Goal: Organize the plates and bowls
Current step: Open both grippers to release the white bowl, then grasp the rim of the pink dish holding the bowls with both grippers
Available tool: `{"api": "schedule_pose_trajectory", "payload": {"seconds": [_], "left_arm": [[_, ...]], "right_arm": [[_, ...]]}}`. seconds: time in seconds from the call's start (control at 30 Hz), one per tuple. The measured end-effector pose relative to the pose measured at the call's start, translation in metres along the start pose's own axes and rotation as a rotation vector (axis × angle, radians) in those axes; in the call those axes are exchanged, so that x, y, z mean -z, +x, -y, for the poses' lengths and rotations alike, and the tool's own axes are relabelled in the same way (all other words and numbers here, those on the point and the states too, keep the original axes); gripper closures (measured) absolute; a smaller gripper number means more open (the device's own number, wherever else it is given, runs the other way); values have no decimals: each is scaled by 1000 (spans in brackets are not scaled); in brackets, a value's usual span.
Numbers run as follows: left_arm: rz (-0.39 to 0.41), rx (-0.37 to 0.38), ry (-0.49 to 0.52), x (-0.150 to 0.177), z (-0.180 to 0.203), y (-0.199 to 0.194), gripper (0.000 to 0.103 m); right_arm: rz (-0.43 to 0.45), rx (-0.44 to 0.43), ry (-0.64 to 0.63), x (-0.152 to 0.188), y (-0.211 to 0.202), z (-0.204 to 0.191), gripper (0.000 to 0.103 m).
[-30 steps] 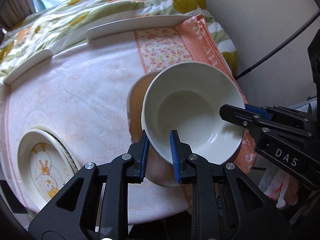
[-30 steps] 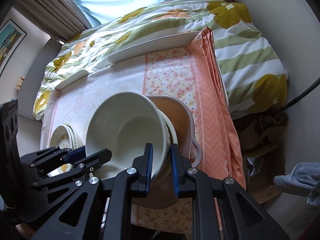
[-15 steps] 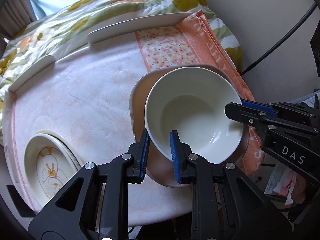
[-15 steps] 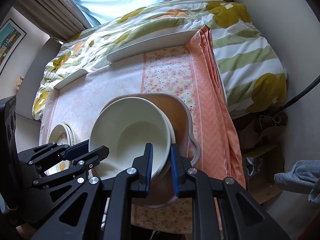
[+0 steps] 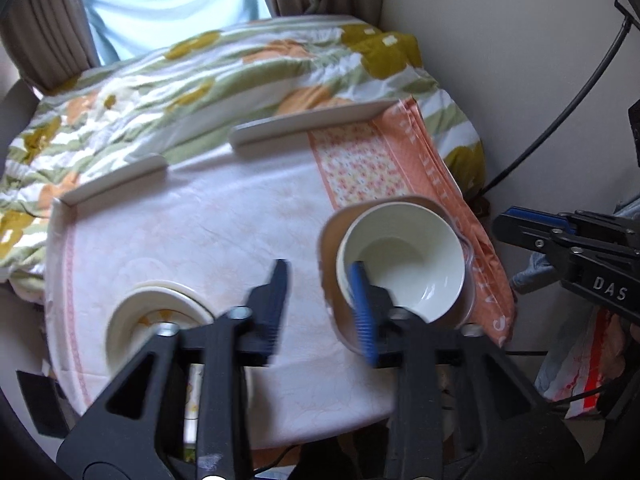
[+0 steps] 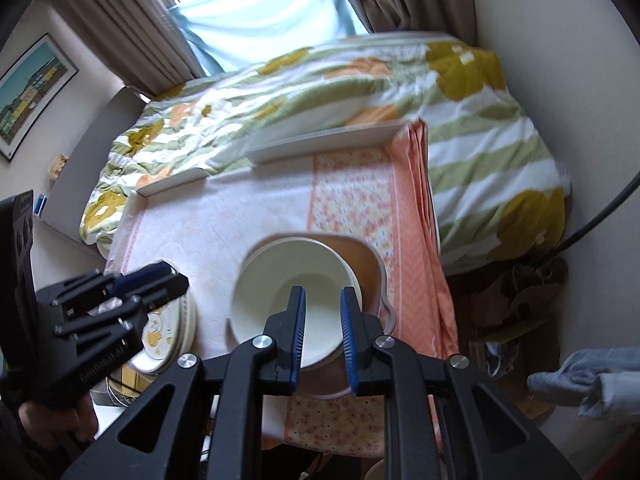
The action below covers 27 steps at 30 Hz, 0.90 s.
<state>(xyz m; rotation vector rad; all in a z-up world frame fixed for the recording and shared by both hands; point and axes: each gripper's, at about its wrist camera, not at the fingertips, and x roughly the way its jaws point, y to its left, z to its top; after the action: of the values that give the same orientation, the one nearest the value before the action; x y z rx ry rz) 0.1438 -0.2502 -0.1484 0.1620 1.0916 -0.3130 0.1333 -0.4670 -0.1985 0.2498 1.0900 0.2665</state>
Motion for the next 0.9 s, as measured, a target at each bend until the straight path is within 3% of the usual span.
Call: {"api": "schedule_pose_trajectory", "payload": {"seconds": [0.03, 0.07, 0.13, 0.2, 0.27, 0.37, 0.5, 0.7, 0.9], "left_arm": [[17, -9, 2, -1, -3, -7, 22], [51, -20, 2, -1, -6, -18, 6], [113, -30, 13, 0, -12, -37, 1], [120, -27, 32, 1, -16, -46, 1], [115, -20, 51, 4, -21, -51, 1], [85, 7, 85, 11, -28, -50, 1], [-1, 12, 125, 22, -28, -28, 1], [-132, 16, 190, 35, -12, 30, 1], [-215, 14, 196, 47, -9, 76, 1]], "right_arm": [[8, 1, -15, -1, -6, -3, 87], [18, 5, -30, -1, -13, -5, 86], [39, 17, -63, 0, -25, -10, 73], [58, 28, -93, 1, -36, -14, 22], [88, 44, -134, 5, -45, -18, 2], [100, 88, -234, 16, -53, -22, 1], [-1, 176, -311, 28, -38, -16, 1], [-171, 195, -276, 46, 13, 14, 1], [-266, 192, -218, 49, 55, 36, 1]]}}
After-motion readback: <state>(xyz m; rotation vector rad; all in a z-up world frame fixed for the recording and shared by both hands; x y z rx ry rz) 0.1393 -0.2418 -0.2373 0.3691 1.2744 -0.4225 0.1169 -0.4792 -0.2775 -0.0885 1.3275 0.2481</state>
